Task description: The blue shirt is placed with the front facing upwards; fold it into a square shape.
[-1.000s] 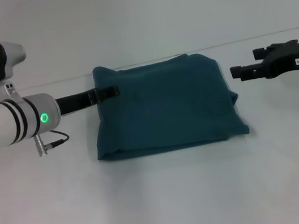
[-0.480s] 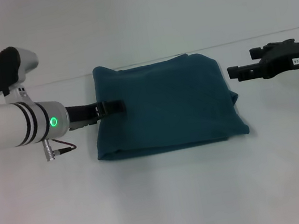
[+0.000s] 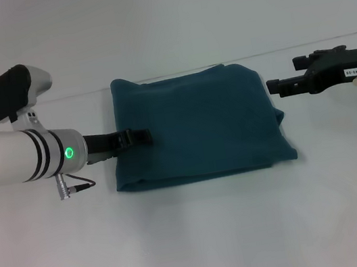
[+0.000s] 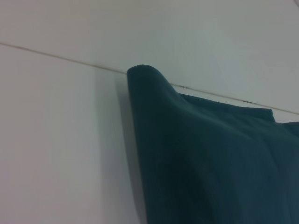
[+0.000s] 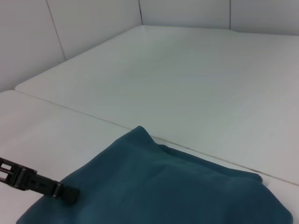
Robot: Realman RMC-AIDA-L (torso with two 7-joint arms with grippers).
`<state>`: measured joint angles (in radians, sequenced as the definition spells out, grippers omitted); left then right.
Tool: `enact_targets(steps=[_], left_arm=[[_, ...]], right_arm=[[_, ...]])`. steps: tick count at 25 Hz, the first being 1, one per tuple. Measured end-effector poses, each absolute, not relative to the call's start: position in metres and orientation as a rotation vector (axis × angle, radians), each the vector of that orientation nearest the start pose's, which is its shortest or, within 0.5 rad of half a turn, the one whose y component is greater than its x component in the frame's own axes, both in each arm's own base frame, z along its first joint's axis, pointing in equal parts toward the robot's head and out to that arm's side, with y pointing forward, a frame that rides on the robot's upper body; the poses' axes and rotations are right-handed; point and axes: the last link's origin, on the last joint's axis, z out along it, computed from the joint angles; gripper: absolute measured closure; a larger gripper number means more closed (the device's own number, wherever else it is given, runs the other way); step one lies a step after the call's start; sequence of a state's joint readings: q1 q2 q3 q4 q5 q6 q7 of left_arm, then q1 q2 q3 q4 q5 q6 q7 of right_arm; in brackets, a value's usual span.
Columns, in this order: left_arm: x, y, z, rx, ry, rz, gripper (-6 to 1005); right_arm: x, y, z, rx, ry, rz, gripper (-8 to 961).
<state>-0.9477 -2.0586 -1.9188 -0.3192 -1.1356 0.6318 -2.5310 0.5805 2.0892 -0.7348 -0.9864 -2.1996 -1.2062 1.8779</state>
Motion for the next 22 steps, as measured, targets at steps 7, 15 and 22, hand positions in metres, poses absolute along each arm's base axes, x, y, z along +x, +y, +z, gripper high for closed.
enact_targets(steps=[7, 15, 22], left_arm=[[-0.207, 0.447, -0.076, -2.103, -1.512, -0.273, 287], [-0.200, 0.443, -0.083, -2.139, -1.474, -0.273, 551], [-0.206, 0.436, -0.076, -2.133, -1.481, -0.326, 696]], right_arm=[[0.255, 0.402, 0.059, -2.331, 0.849, 0.358, 25], [0.256, 0.401, 0.059, -2.327, 0.854, 0.357, 25], [0.257, 0.401, 0.059, -2.326, 0.857, 0.358, 25]])
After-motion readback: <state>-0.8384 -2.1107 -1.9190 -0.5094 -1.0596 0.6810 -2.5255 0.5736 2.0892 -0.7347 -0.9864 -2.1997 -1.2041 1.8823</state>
